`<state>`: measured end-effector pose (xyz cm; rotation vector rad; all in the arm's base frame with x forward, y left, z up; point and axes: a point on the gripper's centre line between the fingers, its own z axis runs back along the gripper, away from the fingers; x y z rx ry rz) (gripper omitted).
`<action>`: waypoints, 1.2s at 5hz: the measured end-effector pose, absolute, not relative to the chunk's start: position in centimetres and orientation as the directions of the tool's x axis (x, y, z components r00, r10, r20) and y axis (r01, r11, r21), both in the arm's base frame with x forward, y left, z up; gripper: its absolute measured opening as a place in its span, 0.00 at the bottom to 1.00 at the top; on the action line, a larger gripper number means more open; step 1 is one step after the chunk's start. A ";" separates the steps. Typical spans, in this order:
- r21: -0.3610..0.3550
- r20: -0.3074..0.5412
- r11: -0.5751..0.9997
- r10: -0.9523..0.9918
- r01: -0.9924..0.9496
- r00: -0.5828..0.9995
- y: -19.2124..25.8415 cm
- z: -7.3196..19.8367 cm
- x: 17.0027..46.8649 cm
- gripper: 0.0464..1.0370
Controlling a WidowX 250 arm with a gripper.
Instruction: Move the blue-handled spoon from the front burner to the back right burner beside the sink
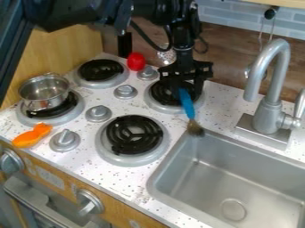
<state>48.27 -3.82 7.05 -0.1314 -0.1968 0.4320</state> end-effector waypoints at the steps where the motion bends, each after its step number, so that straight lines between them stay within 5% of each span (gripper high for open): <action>1: -0.142 0.153 0.894 0.445 -0.426 0.883 -3.6 6.6 48.3 0.98; 4: -0.077 0.148 0.903 0.429 -0.422 0.891 -3.2 4.7 47.2 0.97; 6: -0.054 0.272 0.927 0.371 -0.371 0.888 -3.3 12.0 44.7 0.97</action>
